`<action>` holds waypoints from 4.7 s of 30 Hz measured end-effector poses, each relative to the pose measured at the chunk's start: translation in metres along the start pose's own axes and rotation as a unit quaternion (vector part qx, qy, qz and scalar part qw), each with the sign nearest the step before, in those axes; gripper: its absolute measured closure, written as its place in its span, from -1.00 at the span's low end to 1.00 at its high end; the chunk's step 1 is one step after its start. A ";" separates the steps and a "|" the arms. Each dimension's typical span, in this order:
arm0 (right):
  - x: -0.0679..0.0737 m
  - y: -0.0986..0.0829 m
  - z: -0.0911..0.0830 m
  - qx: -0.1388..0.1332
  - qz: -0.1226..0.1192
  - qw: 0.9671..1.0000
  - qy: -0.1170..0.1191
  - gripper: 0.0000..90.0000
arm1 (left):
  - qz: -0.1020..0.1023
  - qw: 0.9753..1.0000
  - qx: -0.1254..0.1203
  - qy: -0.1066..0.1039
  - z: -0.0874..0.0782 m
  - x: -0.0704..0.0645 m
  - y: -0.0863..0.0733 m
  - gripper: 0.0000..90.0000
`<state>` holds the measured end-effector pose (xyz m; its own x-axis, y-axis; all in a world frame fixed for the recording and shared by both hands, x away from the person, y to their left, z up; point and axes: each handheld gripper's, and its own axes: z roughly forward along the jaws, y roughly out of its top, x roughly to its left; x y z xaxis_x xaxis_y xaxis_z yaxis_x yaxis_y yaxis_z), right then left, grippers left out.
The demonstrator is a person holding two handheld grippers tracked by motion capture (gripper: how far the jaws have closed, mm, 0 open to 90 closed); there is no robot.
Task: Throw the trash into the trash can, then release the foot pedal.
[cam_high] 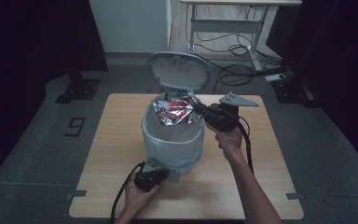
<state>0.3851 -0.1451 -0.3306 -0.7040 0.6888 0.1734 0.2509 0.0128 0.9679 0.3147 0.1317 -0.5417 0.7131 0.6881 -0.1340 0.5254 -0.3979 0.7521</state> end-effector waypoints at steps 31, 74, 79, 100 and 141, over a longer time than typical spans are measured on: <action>0.002 -0.007 0.013 0.022 -0.004 1.000 0.007 0.88 | -0.001 1.000 0.000 -0.003 0.000 0.001 0.000 1.00; -0.014 -0.023 -0.039 -0.007 -0.006 1.000 -0.027 -0.05 | 0.000 1.000 0.001 0.000 0.000 0.000 0.001 1.00; -0.022 -0.027 -0.050 -0.006 -0.002 0.999 -0.035 -0.05 | -0.001 1.000 0.000 -0.002 0.000 0.001 0.000 1.00; -0.049 -0.066 -0.082 0.014 -0.006 0.998 -0.060 -0.04 | -0.007 1.000 0.005 -0.007 -0.001 -0.001 0.002 0.89; -0.075 -0.163 -0.108 0.080 0.016 0.993 -0.089 -0.02 | -0.009 0.998 -0.042 0.051 -0.051 0.014 -0.001 -0.06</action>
<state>0.3257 -0.2770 -0.4814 -0.5693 0.8076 0.1541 0.3836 0.0951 0.9186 0.2999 0.1727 -0.5114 0.6499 0.7552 -0.0853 0.4940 -0.3345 0.8026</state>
